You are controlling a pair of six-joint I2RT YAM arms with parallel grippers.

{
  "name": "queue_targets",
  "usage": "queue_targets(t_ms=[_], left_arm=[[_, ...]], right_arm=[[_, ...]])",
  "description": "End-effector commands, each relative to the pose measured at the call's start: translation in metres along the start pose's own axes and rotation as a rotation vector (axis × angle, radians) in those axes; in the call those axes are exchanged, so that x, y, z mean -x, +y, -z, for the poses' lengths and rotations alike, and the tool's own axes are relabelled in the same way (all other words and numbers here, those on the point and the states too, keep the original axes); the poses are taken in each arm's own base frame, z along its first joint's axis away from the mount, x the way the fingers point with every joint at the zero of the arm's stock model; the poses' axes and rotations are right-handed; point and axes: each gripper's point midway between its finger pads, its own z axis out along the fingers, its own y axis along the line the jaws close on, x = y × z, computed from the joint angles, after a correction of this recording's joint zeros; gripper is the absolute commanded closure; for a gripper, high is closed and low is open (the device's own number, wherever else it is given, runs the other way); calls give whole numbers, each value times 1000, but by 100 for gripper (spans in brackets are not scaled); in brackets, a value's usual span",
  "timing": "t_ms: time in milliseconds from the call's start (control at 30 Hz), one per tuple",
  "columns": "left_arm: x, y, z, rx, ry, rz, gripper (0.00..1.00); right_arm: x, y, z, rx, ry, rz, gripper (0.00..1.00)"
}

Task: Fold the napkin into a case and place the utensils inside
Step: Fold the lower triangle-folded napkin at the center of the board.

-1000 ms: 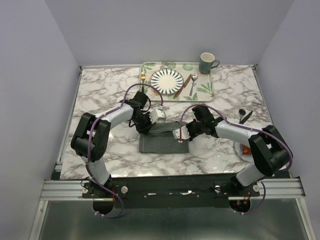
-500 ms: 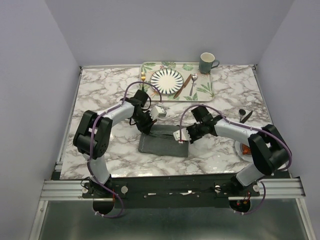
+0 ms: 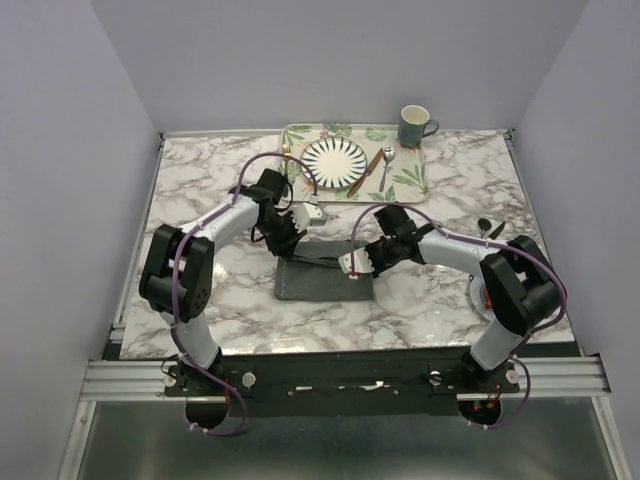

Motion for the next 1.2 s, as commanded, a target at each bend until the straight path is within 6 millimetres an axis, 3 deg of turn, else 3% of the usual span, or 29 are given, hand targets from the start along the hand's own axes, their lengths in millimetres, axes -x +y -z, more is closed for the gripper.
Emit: queue_targets(t_ms=[0,333,633,700,833,867,1033,1133,1167], left_arm=[[-11,-4,12,0,45,-138,100],[-42,1,-15,-6,127,-98,100],[-49,11,-24,22,170,-30,100],[-45,12,-20,29,155,-19,91],[-19,10,4,23,13,39,66],[-3,8,19,14,-78,86,60],[52,12,62,10,-363,290,50],[80,4,74,-51,-494,402,47],[81,2,70,-79,-511,465,49]], right_arm=[[-28,34,-10,118,104,-36,99],[-6,19,10,52,37,1,99],[-13,38,2,119,47,36,99],[-17,40,-1,137,56,33,99],[-17,37,-4,147,59,33,99],[-18,38,-4,152,61,31,99],[-19,40,-4,159,65,43,99],[-19,42,-4,164,65,60,99],[-20,42,-4,164,66,63,99]])
